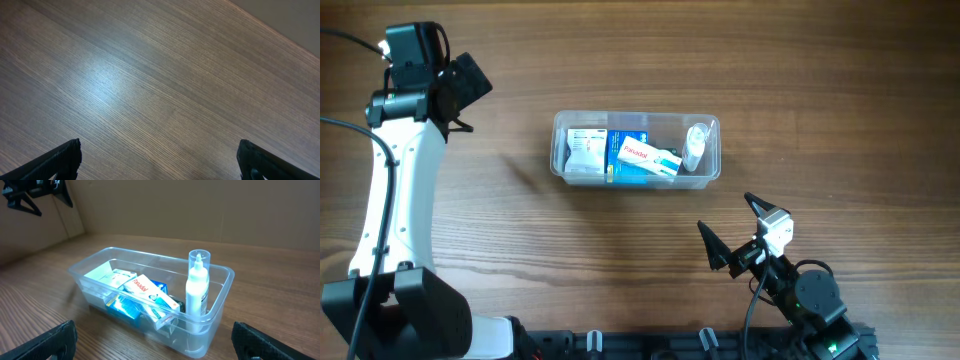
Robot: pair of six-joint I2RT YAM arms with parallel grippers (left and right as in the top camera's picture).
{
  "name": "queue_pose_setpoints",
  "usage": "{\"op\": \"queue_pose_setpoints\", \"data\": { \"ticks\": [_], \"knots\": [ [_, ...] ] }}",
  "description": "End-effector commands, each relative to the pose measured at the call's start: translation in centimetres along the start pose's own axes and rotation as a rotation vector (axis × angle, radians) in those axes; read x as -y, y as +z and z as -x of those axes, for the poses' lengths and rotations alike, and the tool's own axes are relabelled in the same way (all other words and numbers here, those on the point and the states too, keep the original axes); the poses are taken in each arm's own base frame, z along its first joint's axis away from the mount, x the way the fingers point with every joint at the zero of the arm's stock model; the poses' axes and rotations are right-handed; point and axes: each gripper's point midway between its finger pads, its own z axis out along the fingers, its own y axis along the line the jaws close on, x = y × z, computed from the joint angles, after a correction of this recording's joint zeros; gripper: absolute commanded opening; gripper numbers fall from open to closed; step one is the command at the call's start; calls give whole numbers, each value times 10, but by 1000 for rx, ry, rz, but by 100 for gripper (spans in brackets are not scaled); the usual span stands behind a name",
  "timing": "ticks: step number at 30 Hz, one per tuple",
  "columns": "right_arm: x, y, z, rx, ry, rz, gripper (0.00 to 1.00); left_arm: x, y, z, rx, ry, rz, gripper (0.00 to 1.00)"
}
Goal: Pack container
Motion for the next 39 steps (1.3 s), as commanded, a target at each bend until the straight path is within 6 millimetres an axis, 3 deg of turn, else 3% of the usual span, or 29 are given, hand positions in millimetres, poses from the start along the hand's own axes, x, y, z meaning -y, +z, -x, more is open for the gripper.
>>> {"op": "queue_pose_setpoints", "data": {
  "ticks": [1,6,9,11,16,21,39],
  "knots": [
    [5,0,0,2,-20,-27,100,-1,-5,6,20,-2,0,100],
    [12,-1,4,15,-108,-61,100,-1,-5,6,20,-2,0,100],
    [24,-6,18,75,-122,-115,100,-1,-5,6,20,-2,0,100],
    [36,-11,30,125,-120,-167,100,-1,-5,6,20,-2,0,100],
    [81,-22,34,133,-105,-352,100,-1,-5,6,20,-2,0,100],
    [106,-33,35,135,-106,-465,100,-1,-5,6,20,-2,0,100],
    [109,-34,35,136,-101,-478,100,-1,-5,6,20,-2,0,100]
  ]
}}
